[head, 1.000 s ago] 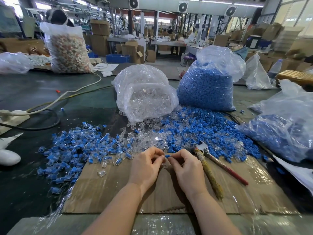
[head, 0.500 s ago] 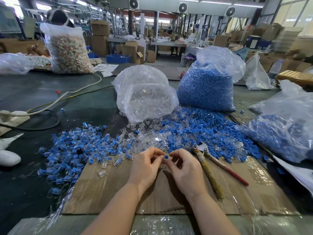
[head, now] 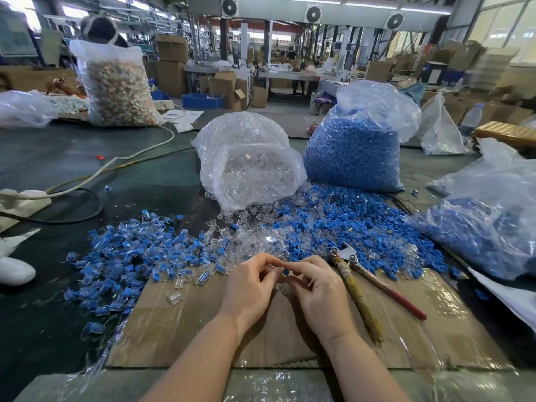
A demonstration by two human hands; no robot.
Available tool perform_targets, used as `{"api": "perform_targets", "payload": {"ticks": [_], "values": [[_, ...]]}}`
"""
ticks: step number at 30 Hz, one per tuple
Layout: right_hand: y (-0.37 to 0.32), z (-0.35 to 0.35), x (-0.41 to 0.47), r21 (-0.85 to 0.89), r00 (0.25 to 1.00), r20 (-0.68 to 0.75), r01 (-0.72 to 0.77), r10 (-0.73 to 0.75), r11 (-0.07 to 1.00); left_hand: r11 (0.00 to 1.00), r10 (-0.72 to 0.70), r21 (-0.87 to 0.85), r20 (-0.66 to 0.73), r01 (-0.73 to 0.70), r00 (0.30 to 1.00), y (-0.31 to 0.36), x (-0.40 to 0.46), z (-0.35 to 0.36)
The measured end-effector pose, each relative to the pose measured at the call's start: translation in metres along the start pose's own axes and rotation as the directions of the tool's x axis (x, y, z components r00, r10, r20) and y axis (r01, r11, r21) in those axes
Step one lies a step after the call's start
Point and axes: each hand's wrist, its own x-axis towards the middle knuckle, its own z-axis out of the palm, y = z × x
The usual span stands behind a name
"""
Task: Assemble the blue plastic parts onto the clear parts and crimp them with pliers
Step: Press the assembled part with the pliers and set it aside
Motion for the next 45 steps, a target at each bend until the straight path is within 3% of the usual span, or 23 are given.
{"api": "perform_targets", "payload": {"ticks": [9,14,16,17,20,22,27,31,33,34,37,39,40,45], "values": [[-0.003,0.0,-0.001,-0.039,1.0,-0.013,-0.01,0.009,0.999,1.0,-0.025,0.004,-0.005,0.025,1.0,0.002,0.001,0.0],[-0.002,-0.014,0.001,-0.308,0.989,-0.121,-0.115,0.081,0.945,0.998,-0.048,-0.044,-0.002,0.048,0.999,0.002,0.001,-0.001],[0.0,-0.026,0.001,-0.461,0.964,-0.176,-0.258,0.197,0.849,0.996,-0.06,-0.061,0.0,0.06,0.998,0.001,0.002,-0.001],[0.002,-0.033,0.001,-0.563,0.94,-0.186,-0.34,0.285,0.753,0.995,-0.066,-0.069,-0.002,0.065,0.998,0.001,0.002,-0.001],[0.012,-0.05,-0.001,-0.745,0.785,-0.143,-0.486,0.603,0.457,0.994,-0.073,-0.085,-0.001,0.072,0.997,0.002,0.003,-0.001],[0.016,-0.054,-0.005,-0.757,0.718,-0.126,-0.515,0.685,0.401,0.992,-0.078,-0.098,0.003,0.078,0.997,0.003,0.002,-0.002],[0.012,-0.052,-0.008,-0.841,0.834,-0.117,-0.372,0.539,0.393,0.982,-0.115,-0.153,0.013,0.115,0.993,0.006,0.005,-0.003],[0.0,-0.053,-0.003,-0.863,0.885,-0.069,-0.284,0.46,0.417,0.933,-0.221,-0.282,0.039,0.223,0.975,0.011,0.01,-0.006],[-0.007,-0.055,0.001,-0.842,0.914,-0.018,-0.232,0.406,0.486,0.872,-0.288,-0.397,0.055,0.286,0.956,0.014,0.013,-0.008],[-0.011,-0.056,0.005,-0.791,0.927,0.029,-0.207,0.375,0.575,0.84,-0.318,-0.445,0.062,0.311,0.946,0.015,0.015,-0.009],[-0.027,-0.058,0.016,-0.385,0.871,0.257,-0.305,0.419,0.871,0.773,-0.387,-0.514,0.084,0.372,0.918,0.019,0.021,-0.012],[-0.041,-0.059,0.02,-0.085,0.773,0.414,-0.493,0.481,0.866,0.729,-0.423,-0.556,0.092,0.399,0.901,0.021,0.025,-0.014],[-0.045,-0.06,0.02,-0.029,0.728,0.464,-0.558,0.505,0.829,0.72,-0.437,-0.564,0.086,0.405,0.896,0.022,0.027,-0.014],[-0.052,-0.06,0.021,-0.003,0.598,0.572,-0.683,0.562,0.73,0.717,-0.478,-0.557,0.045,0.419,0.877,0.022,0.031,-0.018]]}}
